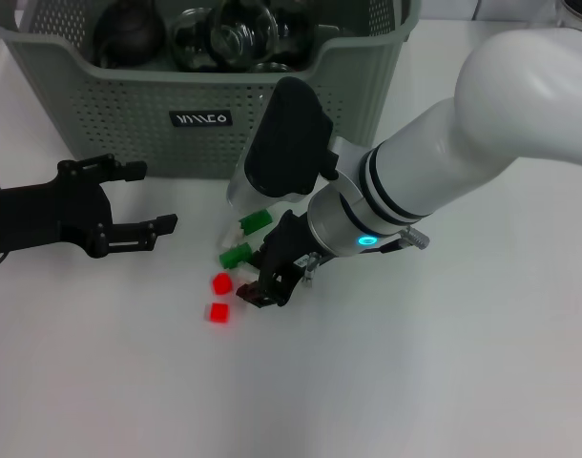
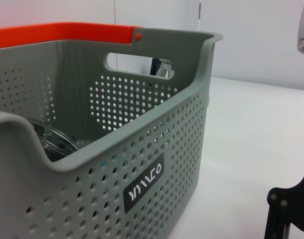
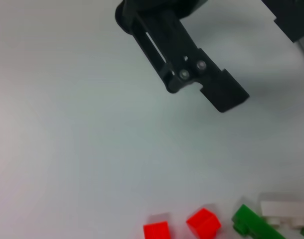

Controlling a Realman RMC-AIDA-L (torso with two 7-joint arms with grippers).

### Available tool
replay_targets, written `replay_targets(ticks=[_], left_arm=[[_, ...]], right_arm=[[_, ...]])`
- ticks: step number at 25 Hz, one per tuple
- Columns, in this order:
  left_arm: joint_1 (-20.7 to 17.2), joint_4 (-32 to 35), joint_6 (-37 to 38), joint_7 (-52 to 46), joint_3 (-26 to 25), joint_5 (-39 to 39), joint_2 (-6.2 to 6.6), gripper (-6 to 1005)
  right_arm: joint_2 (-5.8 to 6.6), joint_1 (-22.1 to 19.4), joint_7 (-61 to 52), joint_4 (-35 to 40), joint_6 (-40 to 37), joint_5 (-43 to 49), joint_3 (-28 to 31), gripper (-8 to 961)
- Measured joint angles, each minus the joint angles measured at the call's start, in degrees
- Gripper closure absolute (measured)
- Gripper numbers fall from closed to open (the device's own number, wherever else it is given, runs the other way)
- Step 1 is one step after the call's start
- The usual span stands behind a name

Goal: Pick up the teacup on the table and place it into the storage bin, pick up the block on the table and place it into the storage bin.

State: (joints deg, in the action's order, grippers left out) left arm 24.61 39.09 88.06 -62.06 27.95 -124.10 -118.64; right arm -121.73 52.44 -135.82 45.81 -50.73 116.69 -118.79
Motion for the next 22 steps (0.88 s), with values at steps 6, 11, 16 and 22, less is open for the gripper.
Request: replay_targets(ticks=[6, 11, 16, 22], left_arm=[[0.0, -0.1, 0.0, 0.5, -0.1, 0.0, -0.01, 157], [0.0, -0.1, 0.0, 0.5, -0.1, 0.0, -0.01, 157], [-0.2, 0.3, 0.6, 0.5, -0.4, 0.0, 0.1, 157], [-0.4, 0.4, 0.7, 0.5, -0.8, 0.0, 0.08, 157]], right_arm=[[0.0, 0.3, -0.1, -1.0, 0.4, -1.1, -0.3, 599], [0.66, -1.0, -1.1, 1.6, -0.2, -0.8, -0.2, 768], [1.53, -6.4, -4.0, 11.4, -7.5, 5.0, 4.9, 779], [1.57, -12.2, -7.0, 30.4, -31.3, 13.6, 22.4, 792]])
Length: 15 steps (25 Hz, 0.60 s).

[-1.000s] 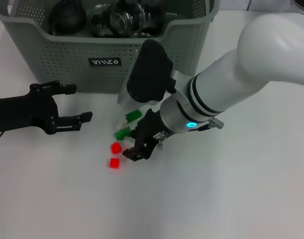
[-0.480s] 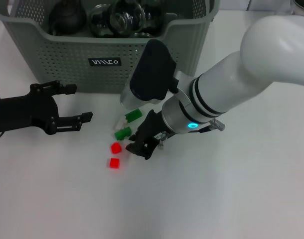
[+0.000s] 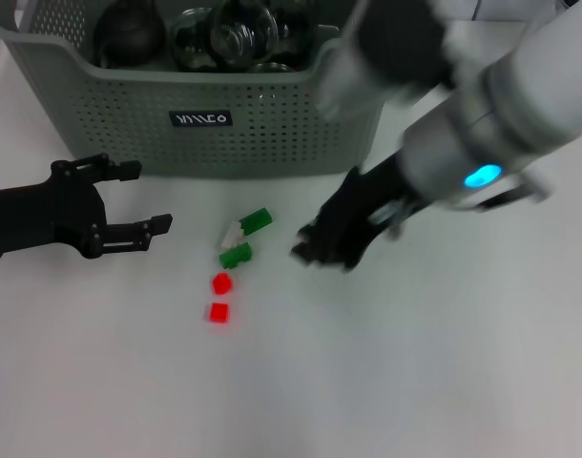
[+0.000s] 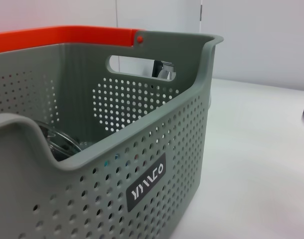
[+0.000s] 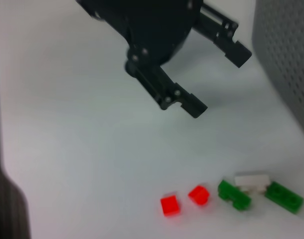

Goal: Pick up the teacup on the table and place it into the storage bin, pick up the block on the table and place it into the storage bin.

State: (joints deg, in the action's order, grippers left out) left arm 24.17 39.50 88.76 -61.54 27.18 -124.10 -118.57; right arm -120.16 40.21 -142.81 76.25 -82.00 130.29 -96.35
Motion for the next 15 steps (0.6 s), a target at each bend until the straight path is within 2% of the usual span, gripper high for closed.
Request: replay_targets(ticks=[4, 7, 12, 15], left_arm=[[-0.1, -0.1, 0.0, 0.0, 0.0, 0.1, -0.08, 157], [-0.1, -0.2, 0.0, 0.0, 0.0, 0.4, -0.09, 157], [0.2, -0.2, 0.0, 0.0, 0.0, 0.7, -0.08, 158], [0.3, -0.2, 0.0, 0.0, 0.1, 0.7, -0.09, 158]], right_arm=[[-0.11, 1.2, -0.6, 9.1, -13.3, -0.8, 12.9, 793], [-0.1, 4.7, -0.5, 11.7, -17.1, -3.7, 20.8, 793], [0.22, 12.3, 1.8, 8.9, -14.3, -4.7, 31.8, 792], [1.46, 17.4, 3.2, 2.8, -8.6, -0.7, 34.3, 792]])
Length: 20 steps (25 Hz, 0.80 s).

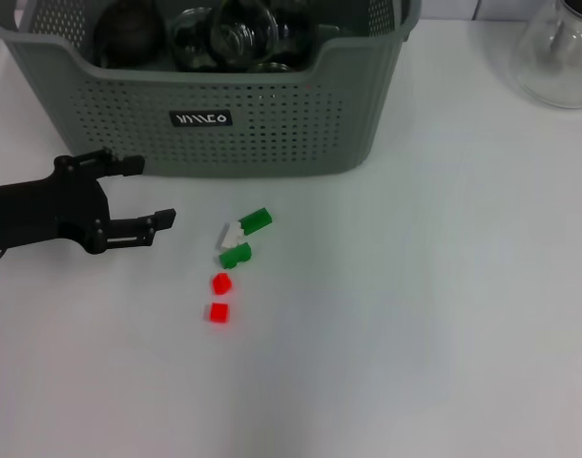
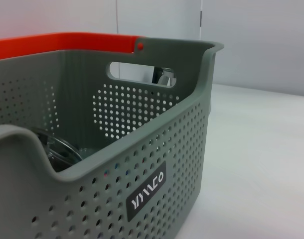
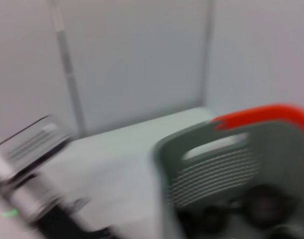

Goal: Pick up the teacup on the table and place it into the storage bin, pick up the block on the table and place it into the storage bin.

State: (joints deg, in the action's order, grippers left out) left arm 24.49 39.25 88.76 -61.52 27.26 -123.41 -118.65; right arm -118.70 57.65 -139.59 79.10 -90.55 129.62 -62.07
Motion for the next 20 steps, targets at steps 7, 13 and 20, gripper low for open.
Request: replay_targets(ticks=[7, 13, 20], left_arm=[[0.3, -0.1, -0.3, 0.0, 0.1, 0.0, 0.0, 160], [0.4, -0.3, -0.6, 0.1, 0.2, 0.0, 0.0, 160], [0.5, -0.3, -0.6, 0.2, 0.2, 0.0, 0.0, 162]], right_arm=[[1.42, 9.7, 4.9, -21.0, 14.6, 13.8, -0.3, 792], [-0.79, 14.2, 7.8, -38.0, 30.8, 22.4, -5.1, 792], [-1.77, 14.8, 6.2, -44.5, 38.9, 24.4, -12.1, 793]])
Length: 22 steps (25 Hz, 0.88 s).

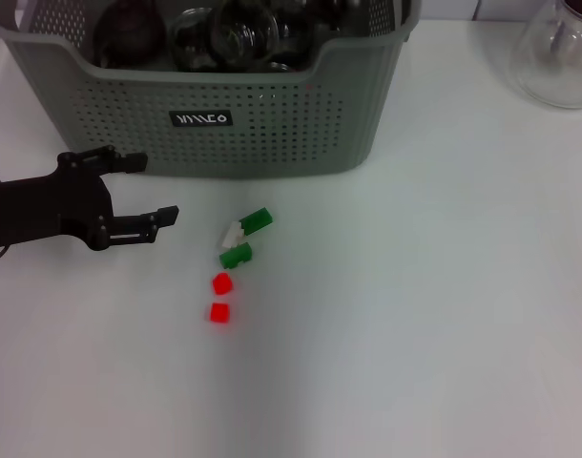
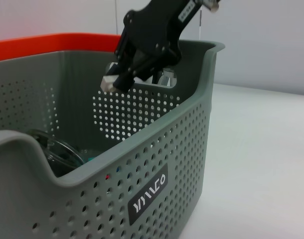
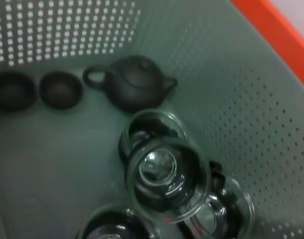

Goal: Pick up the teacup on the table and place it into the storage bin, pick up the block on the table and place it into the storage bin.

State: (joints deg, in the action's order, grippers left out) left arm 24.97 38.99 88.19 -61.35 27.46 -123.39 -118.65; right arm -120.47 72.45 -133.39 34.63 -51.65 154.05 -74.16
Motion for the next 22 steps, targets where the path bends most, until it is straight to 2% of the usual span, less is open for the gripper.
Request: replay_targets(ticks=[13, 15, 19, 22], left_arm=[[0.2, 0.0, 0.1, 0.0, 0.1, 0.0, 0.0, 164], [0.2, 0.0, 0.1, 0.0, 0.1, 0.0, 0.0, 164], [0.3, 0.0, 0.1, 0.0, 0.1, 0.0, 0.0, 165], [0.3, 0.0, 0.4, 0.0, -0.1, 0.0, 0.07, 165]], right_arm=[[0.14, -0.9, -1.8, -0.7, 0.8, 1.1, -1.7, 793], [0.11, -1.0, -3.2, 0.0, 0.8, 2.6, -2.0, 767], [-0.01, -2.1, -7.4, 3.6, 0.6, 6.1, -4.2, 716], [-0.02, -4.9, -9.1, 10.0, -0.6, 6.4, -5.8, 678]])
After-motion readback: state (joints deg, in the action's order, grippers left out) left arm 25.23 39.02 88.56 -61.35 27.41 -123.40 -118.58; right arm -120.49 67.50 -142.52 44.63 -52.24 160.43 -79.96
